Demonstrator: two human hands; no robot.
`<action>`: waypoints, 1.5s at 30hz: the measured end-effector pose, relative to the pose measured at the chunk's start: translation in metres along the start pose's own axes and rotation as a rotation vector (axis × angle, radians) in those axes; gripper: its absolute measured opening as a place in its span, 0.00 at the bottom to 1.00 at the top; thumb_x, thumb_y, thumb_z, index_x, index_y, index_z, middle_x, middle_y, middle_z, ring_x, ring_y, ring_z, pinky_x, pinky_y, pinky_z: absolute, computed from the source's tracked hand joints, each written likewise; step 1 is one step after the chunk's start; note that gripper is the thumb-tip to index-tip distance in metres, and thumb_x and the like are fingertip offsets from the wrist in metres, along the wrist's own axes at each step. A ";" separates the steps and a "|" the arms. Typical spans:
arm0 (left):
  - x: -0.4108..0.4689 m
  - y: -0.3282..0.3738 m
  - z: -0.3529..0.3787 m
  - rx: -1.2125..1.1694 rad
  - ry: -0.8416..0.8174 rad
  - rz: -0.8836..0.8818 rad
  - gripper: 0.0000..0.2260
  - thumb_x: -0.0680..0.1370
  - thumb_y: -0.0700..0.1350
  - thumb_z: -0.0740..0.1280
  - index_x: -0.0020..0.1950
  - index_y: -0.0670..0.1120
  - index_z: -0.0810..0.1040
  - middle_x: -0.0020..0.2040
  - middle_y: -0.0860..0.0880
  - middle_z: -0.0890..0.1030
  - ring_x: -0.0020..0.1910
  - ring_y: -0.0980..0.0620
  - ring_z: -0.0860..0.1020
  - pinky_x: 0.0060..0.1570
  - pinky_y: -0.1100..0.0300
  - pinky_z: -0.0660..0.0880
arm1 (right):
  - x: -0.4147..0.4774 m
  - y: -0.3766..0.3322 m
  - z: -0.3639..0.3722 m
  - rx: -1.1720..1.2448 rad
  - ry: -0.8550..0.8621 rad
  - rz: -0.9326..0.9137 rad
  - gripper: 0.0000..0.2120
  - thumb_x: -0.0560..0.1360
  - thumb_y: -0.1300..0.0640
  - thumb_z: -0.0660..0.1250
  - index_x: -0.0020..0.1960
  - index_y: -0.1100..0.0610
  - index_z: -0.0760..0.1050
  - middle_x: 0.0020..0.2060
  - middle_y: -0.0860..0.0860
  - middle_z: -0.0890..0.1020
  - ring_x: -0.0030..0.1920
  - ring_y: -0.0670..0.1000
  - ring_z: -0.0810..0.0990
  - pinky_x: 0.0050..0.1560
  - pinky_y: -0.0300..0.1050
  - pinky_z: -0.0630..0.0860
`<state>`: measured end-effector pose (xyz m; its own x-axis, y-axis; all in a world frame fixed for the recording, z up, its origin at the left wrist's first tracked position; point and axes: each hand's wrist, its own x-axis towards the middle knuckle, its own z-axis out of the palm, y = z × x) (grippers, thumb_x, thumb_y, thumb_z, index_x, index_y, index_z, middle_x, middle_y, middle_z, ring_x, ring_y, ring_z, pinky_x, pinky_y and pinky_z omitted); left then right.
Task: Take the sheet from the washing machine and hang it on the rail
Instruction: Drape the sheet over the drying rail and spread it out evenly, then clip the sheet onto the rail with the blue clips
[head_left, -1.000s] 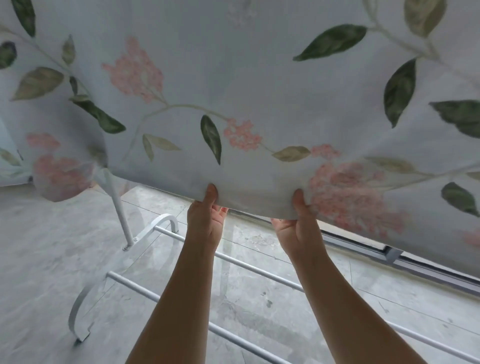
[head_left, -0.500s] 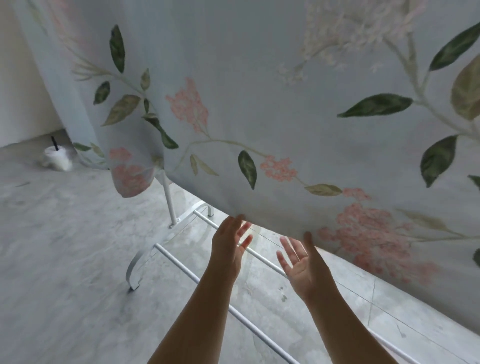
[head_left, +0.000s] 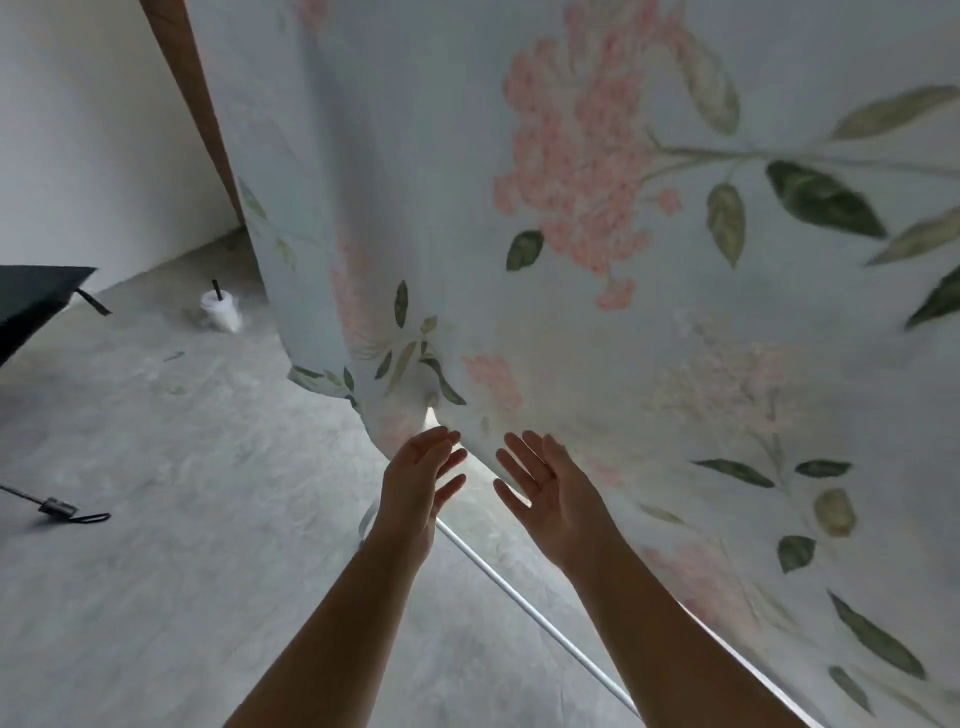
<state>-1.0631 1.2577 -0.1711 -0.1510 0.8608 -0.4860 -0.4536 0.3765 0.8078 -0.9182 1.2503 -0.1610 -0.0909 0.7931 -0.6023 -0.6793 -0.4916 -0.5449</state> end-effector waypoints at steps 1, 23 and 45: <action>-0.008 0.029 0.004 0.007 -0.028 0.006 0.04 0.78 0.40 0.65 0.51 0.46 0.77 0.53 0.47 0.81 0.55 0.48 0.79 0.56 0.51 0.75 | -0.009 -0.012 0.027 -0.005 -0.024 0.001 0.14 0.79 0.53 0.60 0.62 0.57 0.72 0.59 0.53 0.80 0.60 0.53 0.78 0.55 0.52 0.75; -0.135 0.353 0.038 -0.143 -0.181 0.385 0.07 0.78 0.34 0.60 0.45 0.43 0.76 0.40 0.45 0.80 0.40 0.49 0.79 0.50 0.53 0.76 | -0.209 -0.172 0.287 -0.295 -0.299 -0.522 0.09 0.79 0.62 0.58 0.52 0.58 0.77 0.53 0.53 0.83 0.56 0.54 0.80 0.50 0.48 0.76; 0.060 0.506 -0.016 -0.065 -0.280 0.385 0.09 0.78 0.34 0.61 0.44 0.46 0.76 0.40 0.49 0.80 0.40 0.54 0.77 0.41 0.62 0.75 | -0.109 -0.151 0.491 -0.658 0.169 -0.974 0.12 0.75 0.65 0.66 0.45 0.48 0.78 0.47 0.46 0.83 0.46 0.38 0.80 0.55 0.40 0.76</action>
<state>-1.3154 1.4946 0.2033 -0.0804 0.9960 -0.0393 -0.4665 -0.0027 0.8845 -1.1631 1.4142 0.2733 0.3879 0.9020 0.1895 0.1004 0.1631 -0.9815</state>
